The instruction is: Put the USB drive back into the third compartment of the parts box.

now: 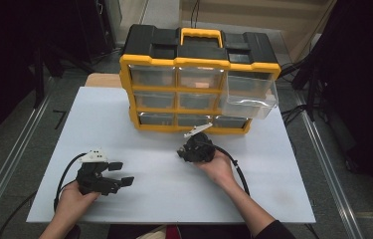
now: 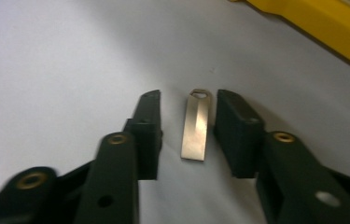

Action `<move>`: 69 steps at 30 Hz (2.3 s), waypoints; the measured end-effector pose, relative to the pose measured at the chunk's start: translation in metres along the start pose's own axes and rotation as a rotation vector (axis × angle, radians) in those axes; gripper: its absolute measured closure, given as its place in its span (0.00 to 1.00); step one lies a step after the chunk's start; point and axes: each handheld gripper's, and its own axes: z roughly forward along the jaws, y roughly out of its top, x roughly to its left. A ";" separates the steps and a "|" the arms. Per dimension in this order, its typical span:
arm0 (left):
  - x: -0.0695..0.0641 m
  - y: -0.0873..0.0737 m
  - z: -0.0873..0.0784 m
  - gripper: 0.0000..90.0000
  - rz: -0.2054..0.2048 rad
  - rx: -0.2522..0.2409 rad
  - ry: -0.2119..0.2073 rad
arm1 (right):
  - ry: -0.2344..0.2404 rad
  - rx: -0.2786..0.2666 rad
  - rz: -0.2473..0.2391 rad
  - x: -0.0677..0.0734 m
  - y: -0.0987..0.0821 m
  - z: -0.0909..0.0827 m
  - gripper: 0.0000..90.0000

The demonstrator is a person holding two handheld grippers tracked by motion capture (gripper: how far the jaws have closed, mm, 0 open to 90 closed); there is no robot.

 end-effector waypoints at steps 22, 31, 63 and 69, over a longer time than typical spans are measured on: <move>0.000 0.000 0.000 0.27 0.001 0.004 -0.002 | 0.145 0.098 -0.056 0.004 0.007 -0.004 0.85; 0.000 0.000 0.000 0.27 0.000 0.004 -0.002 | 0.218 0.104 -0.095 0.008 0.011 -0.012 0.85; 0.002 0.000 0.000 0.27 -0.005 -0.001 -0.003 | 0.454 0.173 -0.299 0.032 0.023 -0.041 0.85; 0.002 0.000 0.000 0.27 -0.009 0.002 -0.001 | 0.461 0.181 -0.331 0.032 0.029 -0.052 0.85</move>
